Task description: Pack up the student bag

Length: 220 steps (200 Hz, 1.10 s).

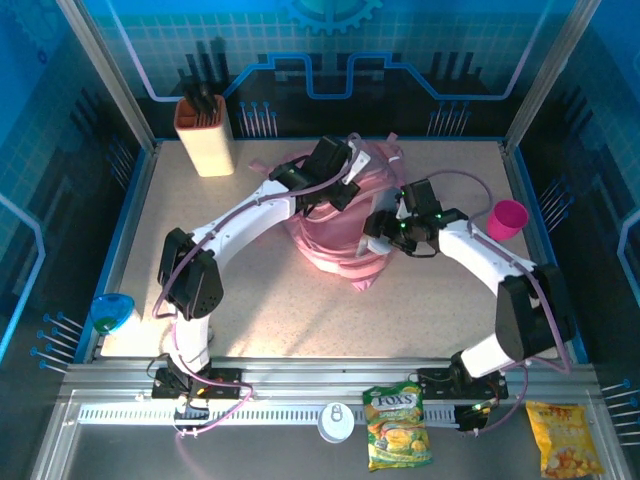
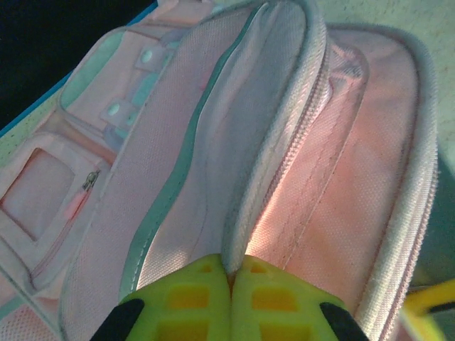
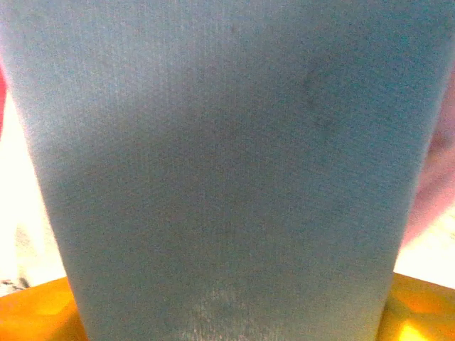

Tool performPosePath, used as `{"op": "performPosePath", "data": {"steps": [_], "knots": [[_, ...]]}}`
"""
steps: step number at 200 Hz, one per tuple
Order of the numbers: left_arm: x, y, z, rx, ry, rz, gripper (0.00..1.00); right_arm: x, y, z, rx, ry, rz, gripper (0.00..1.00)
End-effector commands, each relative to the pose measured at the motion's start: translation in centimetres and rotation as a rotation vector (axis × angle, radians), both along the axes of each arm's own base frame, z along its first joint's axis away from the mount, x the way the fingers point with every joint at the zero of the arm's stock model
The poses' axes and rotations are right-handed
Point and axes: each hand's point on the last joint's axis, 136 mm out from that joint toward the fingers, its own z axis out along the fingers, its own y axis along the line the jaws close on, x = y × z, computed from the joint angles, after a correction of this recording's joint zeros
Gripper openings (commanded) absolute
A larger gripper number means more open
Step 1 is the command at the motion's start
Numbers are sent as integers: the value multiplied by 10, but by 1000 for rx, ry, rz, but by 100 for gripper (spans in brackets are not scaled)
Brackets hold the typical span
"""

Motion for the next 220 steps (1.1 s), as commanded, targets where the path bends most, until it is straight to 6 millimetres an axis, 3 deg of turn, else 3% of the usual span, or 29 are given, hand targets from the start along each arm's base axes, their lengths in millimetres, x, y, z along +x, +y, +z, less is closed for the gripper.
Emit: {"op": "performPosePath", "data": {"steps": [1, 21, 76, 111, 140, 169, 190, 220], "knots": [[0, -19, 102, -244, -164, -19, 0, 27, 36, 23, 144, -28, 2, 73], [2, -18, 107, -258, -167, -4, 0, 42, 52, 22, 160, -21, 14, 73], [7, -13, 107, -290, -147, 35, 0, 83, 66, 7, 143, -41, 22, 79], [8, -11, 103, -298, -130, 40, 0, 82, 57, 2, 72, -39, 32, 93], [9, -8, 97, -302, -115, 49, 0, 72, 44, 16, 106, -102, -2, 97], [9, -8, 95, -312, -99, 42, 0, 55, 34, 13, 163, -108, -41, 91], [7, -8, 93, -315, -95, 33, 0, 46, 39, 6, 219, -97, -61, 80], [6, -9, 91, -320, -85, 26, 0, 55, 53, 3, 299, -107, -75, 64]]}}
